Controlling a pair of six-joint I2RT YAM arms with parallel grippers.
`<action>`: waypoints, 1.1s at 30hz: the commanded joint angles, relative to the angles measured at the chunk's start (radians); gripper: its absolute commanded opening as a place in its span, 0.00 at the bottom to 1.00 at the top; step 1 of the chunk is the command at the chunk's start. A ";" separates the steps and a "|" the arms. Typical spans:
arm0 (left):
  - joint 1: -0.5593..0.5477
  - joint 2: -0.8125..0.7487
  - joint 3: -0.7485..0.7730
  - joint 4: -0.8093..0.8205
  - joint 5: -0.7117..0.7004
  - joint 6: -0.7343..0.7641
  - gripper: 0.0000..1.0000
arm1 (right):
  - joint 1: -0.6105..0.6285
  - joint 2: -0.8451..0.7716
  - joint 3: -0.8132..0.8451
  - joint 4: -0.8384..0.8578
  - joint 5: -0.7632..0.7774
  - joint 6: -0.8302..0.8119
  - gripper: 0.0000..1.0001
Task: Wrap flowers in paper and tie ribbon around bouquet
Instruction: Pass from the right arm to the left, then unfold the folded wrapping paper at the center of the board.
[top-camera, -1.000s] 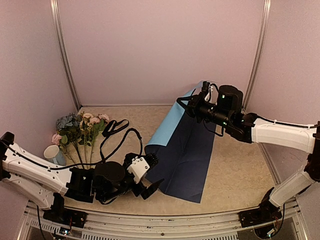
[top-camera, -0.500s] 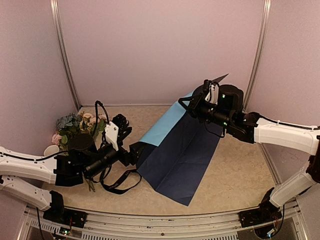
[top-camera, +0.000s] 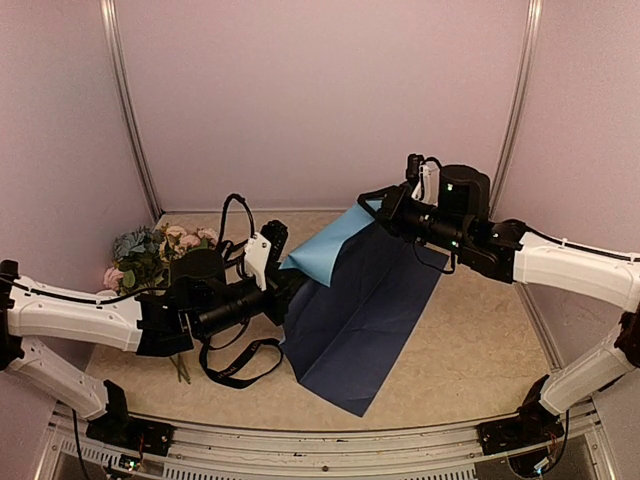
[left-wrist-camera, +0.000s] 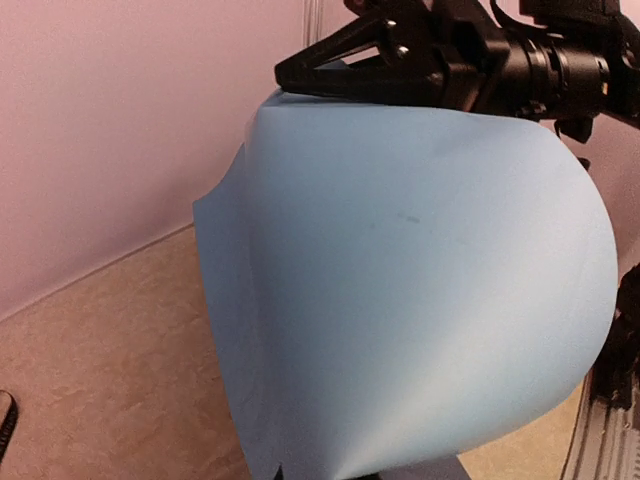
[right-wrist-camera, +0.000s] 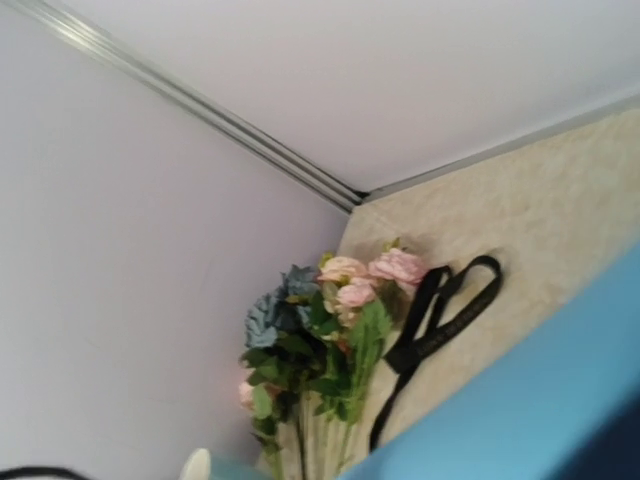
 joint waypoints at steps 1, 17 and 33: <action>0.127 -0.019 -0.054 0.119 0.191 -0.365 0.00 | -0.048 -0.020 0.068 -0.108 -0.045 -0.140 0.28; 0.455 0.026 -0.358 0.220 0.206 -0.853 0.00 | -0.291 0.092 0.033 -0.482 -0.158 -0.463 0.63; 0.471 0.377 -0.178 0.299 0.401 -0.836 0.02 | -0.421 0.301 -0.094 -0.594 0.150 -0.567 0.69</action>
